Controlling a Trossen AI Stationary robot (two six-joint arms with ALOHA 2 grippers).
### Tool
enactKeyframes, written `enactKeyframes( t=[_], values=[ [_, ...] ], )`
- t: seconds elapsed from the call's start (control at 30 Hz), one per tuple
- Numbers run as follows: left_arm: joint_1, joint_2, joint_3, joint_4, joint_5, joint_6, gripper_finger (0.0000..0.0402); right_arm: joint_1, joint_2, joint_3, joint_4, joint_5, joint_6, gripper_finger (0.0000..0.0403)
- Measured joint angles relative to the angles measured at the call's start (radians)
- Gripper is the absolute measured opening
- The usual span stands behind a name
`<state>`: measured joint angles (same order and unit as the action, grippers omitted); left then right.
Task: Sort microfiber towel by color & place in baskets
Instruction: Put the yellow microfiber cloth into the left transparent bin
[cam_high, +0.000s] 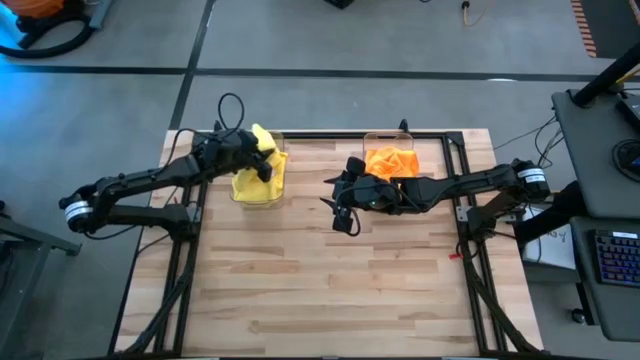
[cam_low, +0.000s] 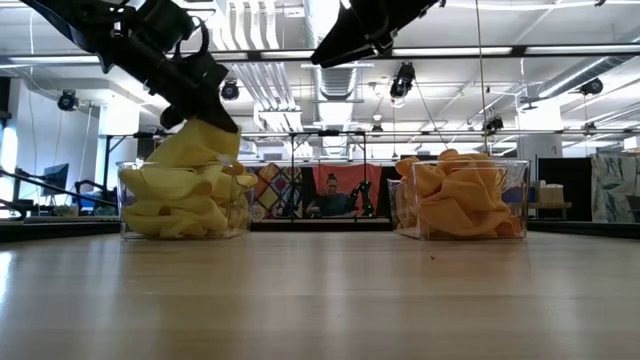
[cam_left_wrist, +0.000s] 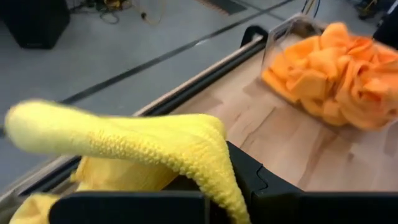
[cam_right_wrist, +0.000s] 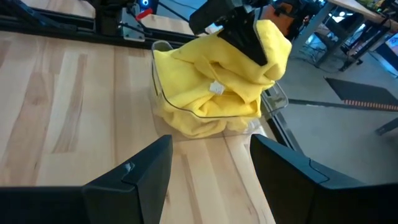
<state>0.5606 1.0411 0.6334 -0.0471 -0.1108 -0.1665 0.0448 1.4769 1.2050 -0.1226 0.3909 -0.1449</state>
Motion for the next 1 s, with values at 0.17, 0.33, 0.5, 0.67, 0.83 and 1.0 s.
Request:
enactKeyframes(
  t=[0.17, 0.33, 0.5, 0.67, 0.83, 1.0],
  values=[
    [0.007, 0.001, 0.0, -0.076, 0.0, 0.005, 0.0, 0.0, 0.0, -0.006, 0.0, -0.001, 0.006, 0.0215],
    [0.007, 0.001, 0.0, -0.096, 0.0, 0.017, 0.0, 0.0, 0.0, -0.016, 0.004, -0.001, 0.007, 0.0215],
    [0.006, 0.009, 0.0, -0.111, -0.001, 0.012, 0.0, 0.0, 0.0, -0.028, 0.008, -0.001, 0.018, 0.0215],
    [0.006, 0.05, -0.001, -0.119, -0.005, -0.036, 0.0, 0.0, 0.0, -0.035, 0.009, 0.0, 0.017, 0.0215],
    [0.006, 0.076, 0.006, -0.129, -0.007, -0.038, 0.0022, 0.0, 0.0, -0.037, 0.009, 0.0, 0.017, 0.0215],
    [0.006, 0.064, 0.006, -0.128, -0.008, -0.038, 0.0074, 0.0, 0.0, -0.037, 0.009, 0.0, 0.016, 0.0215]
  ],
)
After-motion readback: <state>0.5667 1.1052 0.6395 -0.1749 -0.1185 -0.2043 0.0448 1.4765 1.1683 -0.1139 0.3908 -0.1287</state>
